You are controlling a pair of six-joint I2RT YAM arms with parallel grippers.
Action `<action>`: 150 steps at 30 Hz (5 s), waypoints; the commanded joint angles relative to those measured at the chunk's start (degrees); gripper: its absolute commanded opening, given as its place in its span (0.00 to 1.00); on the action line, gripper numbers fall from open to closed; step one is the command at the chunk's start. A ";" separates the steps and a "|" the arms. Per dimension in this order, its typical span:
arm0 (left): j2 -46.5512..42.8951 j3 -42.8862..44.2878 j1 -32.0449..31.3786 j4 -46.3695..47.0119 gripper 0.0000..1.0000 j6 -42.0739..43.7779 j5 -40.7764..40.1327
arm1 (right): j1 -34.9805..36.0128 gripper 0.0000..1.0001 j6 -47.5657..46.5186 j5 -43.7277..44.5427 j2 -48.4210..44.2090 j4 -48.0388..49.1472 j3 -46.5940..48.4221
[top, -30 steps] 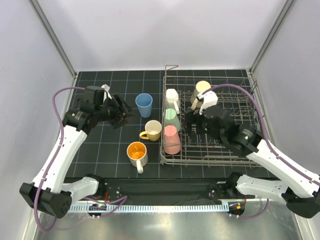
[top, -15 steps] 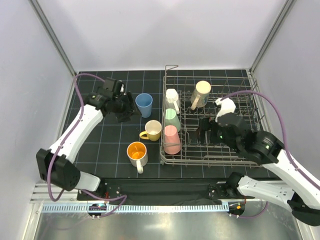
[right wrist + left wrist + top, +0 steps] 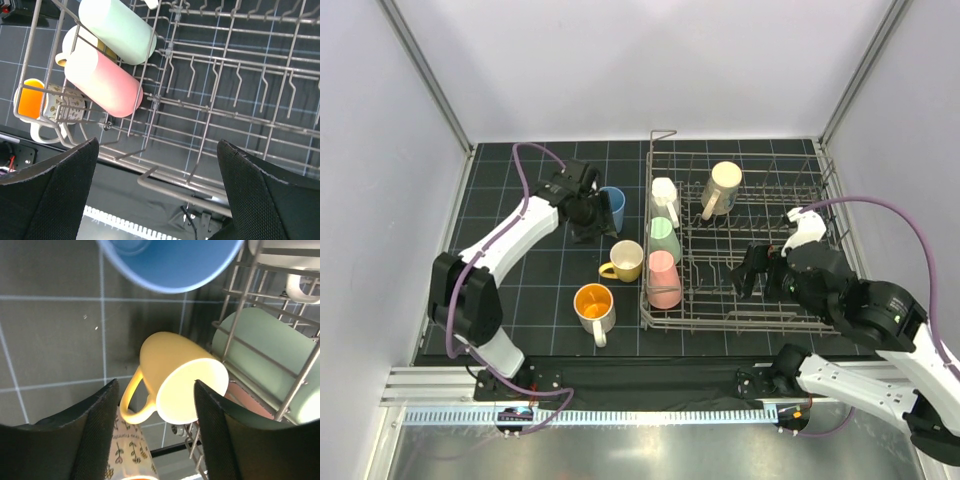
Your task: Load the cups into the dish rack
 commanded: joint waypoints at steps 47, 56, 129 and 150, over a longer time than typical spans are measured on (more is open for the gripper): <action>-18.38 -1.13 1.07 -2.96 0.00 0.09 -13.90 | 0.25 1.00 -9.27 -13.28 12.00 5.57 11.57; -35.13 -5.60 1.26 11.00 0.00 -18.90 3.23 | 0.25 1.00 -15.72 -38.59 18.76 24.12 13.86; -45.50 -31.28 1.17 74.30 0.35 -58.55 22.23 | -0.18 0.04 13.11 -54.45 37.24 80.83 10.63; -49.90 -38.93 6.44 57.61 0.84 -60.14 23.02 | -19.07 0.04 1.61 -33.72 20.89 46.86 5.77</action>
